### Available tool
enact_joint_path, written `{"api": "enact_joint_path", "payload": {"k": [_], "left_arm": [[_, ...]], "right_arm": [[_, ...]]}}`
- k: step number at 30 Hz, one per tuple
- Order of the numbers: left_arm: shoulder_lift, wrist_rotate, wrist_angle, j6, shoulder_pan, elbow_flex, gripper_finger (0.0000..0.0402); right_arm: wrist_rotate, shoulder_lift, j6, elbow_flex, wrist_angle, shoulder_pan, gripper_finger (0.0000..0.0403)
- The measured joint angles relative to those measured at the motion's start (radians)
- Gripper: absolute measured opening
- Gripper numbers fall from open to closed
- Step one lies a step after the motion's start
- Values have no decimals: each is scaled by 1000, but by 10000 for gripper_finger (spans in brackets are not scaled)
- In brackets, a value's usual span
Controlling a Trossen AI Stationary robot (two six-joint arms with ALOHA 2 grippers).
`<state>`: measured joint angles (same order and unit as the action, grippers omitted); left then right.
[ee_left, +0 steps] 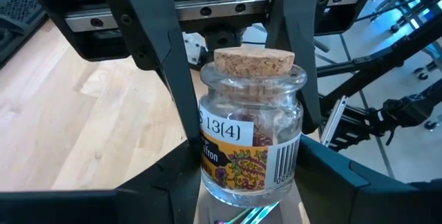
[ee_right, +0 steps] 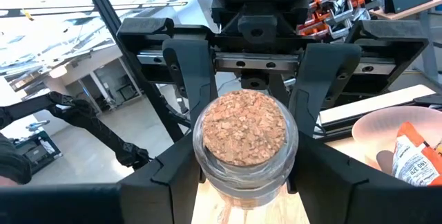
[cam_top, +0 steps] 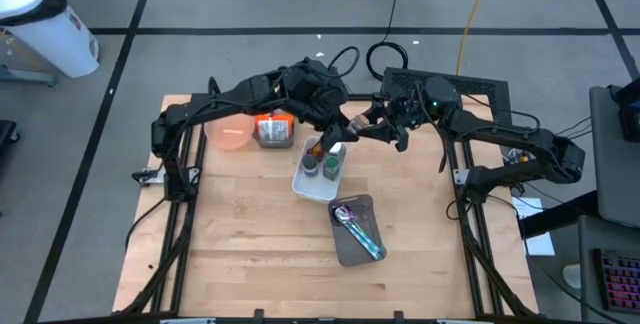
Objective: Pick & Place Food Item
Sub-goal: Put the brown seasoning bottle into the white bin
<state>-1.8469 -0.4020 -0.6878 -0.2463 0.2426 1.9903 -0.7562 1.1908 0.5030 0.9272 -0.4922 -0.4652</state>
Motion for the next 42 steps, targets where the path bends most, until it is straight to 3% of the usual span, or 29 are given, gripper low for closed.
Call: {"api": "enact_joint_path", "payload": {"k": [3, 10, 14, 18, 25, 42], "left_arm": [[0, 10, 10, -22, -1, 0, 205], [-5, 22, 53, -27, -3, -2, 301], [-5, 37, 60, -34, -2, -2, 320], [-6, 36, 62, -37, -3, -2, 299], [-31, 17, 74, -64, -7, -1, 192], [-32, 14, 91, -21, 4, -1, 192]], "right_arm": [[-2, -1, 7, 0, -2, 0, 183], [-3, 0, 23, 1, -17, 1, 183], [-1, -1, 23, 1, -20, 0, 183], [1, 0, 33, 1, -34, 1, 183], [3, 0, 24, -1, -41, 1, 183], [8, 0, 25, -1, -44, 1, 189]]}}
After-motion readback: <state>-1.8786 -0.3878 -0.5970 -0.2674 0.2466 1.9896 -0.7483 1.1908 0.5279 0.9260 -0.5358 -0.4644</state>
